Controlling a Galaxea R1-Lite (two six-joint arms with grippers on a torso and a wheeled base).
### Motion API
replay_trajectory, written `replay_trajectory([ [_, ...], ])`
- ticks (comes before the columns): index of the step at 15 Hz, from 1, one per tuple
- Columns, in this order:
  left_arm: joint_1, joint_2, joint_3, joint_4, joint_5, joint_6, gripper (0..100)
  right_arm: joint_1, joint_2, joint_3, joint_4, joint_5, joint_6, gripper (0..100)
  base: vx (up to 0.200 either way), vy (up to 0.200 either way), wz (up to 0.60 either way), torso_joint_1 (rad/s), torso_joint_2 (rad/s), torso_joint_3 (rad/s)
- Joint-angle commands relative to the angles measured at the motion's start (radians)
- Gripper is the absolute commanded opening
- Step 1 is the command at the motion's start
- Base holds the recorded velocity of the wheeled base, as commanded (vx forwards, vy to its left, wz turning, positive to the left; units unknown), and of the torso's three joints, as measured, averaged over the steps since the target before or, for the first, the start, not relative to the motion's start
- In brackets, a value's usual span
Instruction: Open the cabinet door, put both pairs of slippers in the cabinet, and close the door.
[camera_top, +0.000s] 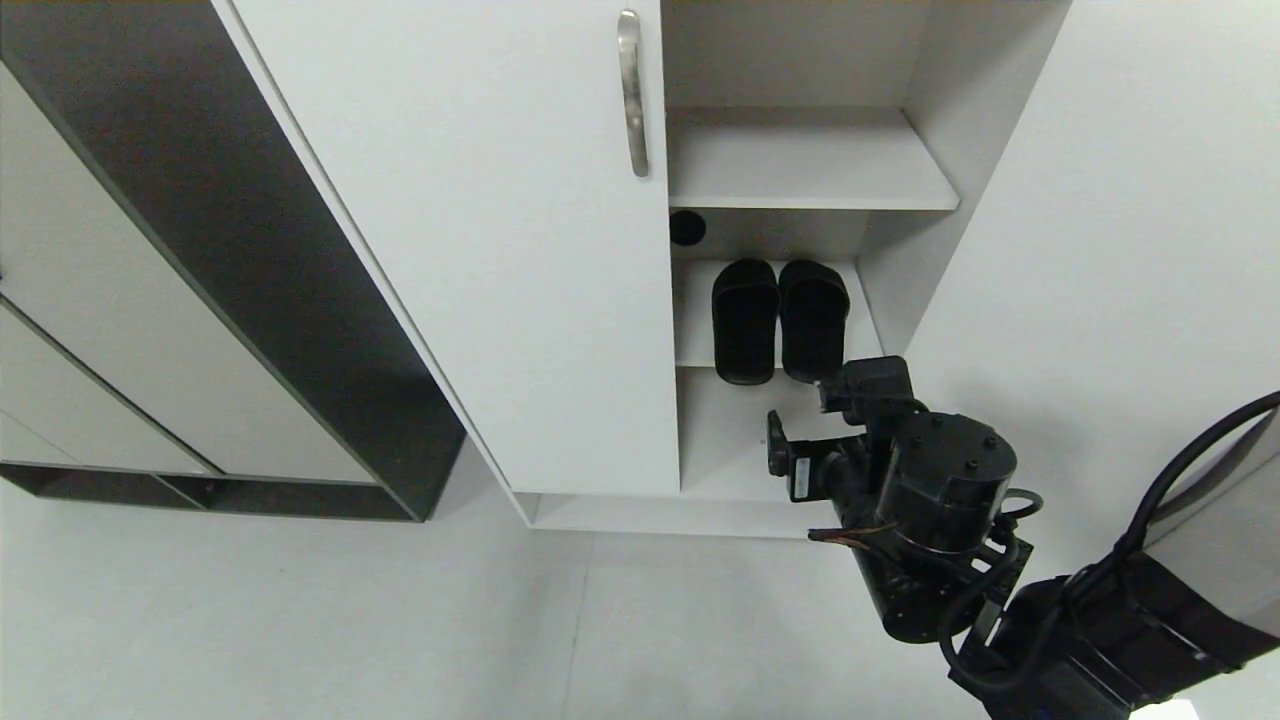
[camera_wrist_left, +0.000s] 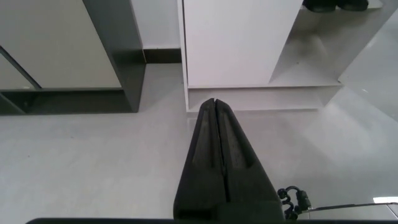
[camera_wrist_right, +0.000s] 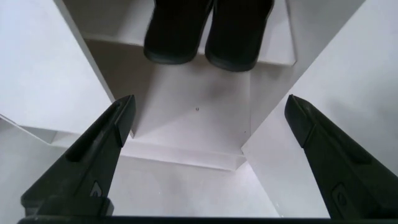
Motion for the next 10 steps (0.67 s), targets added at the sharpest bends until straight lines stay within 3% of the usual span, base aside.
replay_trajectory([
  [1,0.000,0.002,0.000,-0.001,0.000,0.000,0,-0.001,0.000,0.013,0.000,0.000,0.001,100,0.000,0.000,0.00,0.007,0.00,0.198],
  [10,0.000,0.002,0.000,-0.001,0.000,0.011,0,-0.001,-0.015,0.046,-0.014,0.014,0.001,100,0.000,0.000,0.00,0.003,0.00,0.182],
])
